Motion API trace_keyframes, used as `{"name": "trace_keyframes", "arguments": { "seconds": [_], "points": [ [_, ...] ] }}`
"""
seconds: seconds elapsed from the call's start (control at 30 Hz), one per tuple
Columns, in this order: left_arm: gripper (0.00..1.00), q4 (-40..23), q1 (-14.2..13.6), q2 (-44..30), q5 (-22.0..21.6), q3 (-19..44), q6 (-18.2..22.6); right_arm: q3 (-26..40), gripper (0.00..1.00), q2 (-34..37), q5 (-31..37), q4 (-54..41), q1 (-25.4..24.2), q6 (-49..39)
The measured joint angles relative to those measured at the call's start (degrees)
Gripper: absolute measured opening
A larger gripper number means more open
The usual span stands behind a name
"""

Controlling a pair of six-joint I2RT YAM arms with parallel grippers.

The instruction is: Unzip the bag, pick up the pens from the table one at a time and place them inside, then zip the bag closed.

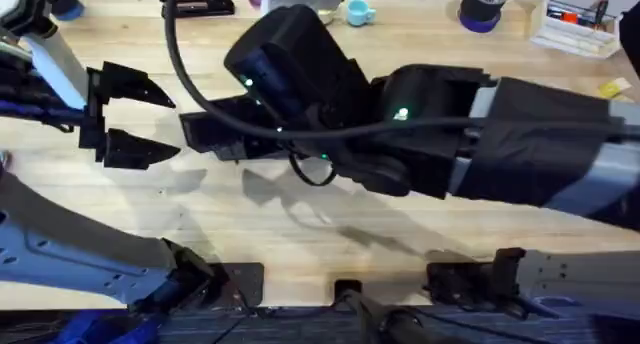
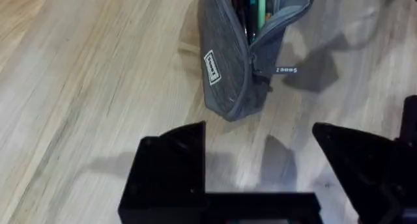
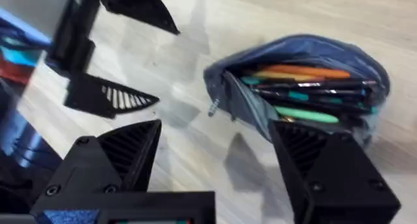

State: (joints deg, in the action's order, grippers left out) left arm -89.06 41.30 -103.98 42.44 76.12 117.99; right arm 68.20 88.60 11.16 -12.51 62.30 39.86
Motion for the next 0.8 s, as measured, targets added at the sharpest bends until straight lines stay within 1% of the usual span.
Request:
{"name": "trace_keyframes", "arguments": {
  "seconds": [0.53,0.8],
  "points": [
    [0.993,0.0,0.0,0.0,0.0,0.0,0.0,0.1,0.997,4.2,-0.2,4.9,1.8,0.9],
    [0.993,0.0,0.0,0.0,0.0,0.0,0.0,0.1,0.997,9.1,-0.5,7.8,2.0,0.9]
  ]
}}
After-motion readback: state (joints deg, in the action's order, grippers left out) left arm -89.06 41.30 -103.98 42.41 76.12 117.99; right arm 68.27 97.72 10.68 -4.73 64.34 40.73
